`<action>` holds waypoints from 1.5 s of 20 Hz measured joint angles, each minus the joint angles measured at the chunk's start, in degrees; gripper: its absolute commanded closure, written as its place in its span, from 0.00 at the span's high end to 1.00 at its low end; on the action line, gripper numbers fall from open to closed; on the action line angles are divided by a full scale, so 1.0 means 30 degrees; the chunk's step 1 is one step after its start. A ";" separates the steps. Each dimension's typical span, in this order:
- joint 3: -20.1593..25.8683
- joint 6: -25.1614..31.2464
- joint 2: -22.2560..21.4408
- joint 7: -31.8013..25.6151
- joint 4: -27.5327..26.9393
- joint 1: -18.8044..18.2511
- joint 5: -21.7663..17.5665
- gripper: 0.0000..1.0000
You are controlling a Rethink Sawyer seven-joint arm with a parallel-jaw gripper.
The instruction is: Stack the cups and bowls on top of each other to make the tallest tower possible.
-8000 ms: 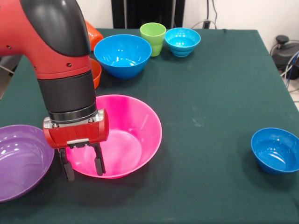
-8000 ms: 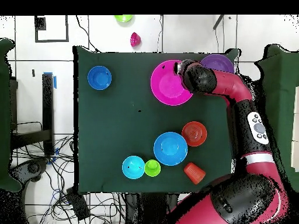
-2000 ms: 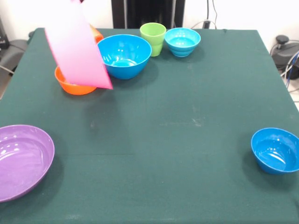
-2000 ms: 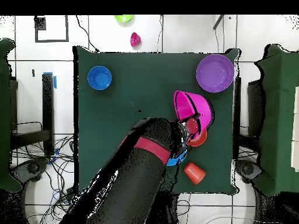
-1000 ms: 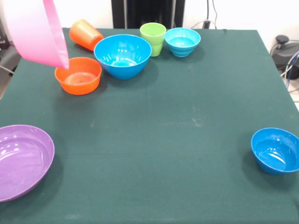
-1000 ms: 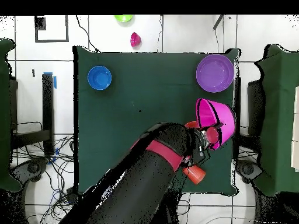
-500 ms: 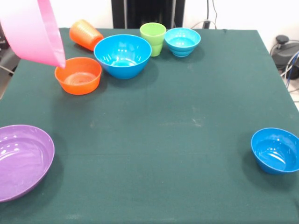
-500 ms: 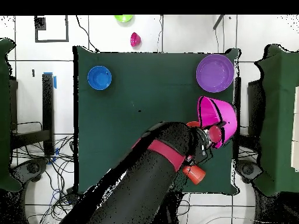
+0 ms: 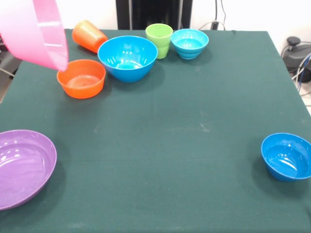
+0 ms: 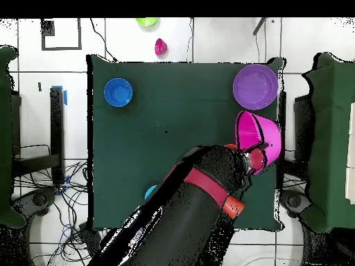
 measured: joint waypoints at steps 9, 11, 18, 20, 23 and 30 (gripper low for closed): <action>-0.0165 0.0477 0.0289 0.0000 -0.0003 0.1620 0.1269 0.00; -0.0349 0.0481 0.0396 0.0000 -0.0003 0.1941 0.1515 0.00; -0.0794 0.0477 0.0773 0.0000 -0.0008 0.2174 0.2146 0.00; -0.1097 0.0481 0.1010 0.0000 -0.0011 0.2302 0.2142 0.00; -0.1492 0.0477 0.1409 0.0000 -0.0011 0.2551 0.2150 0.00; -0.2452 0.0473 0.2500 0.0000 -0.0022 0.3318 0.2158 0.00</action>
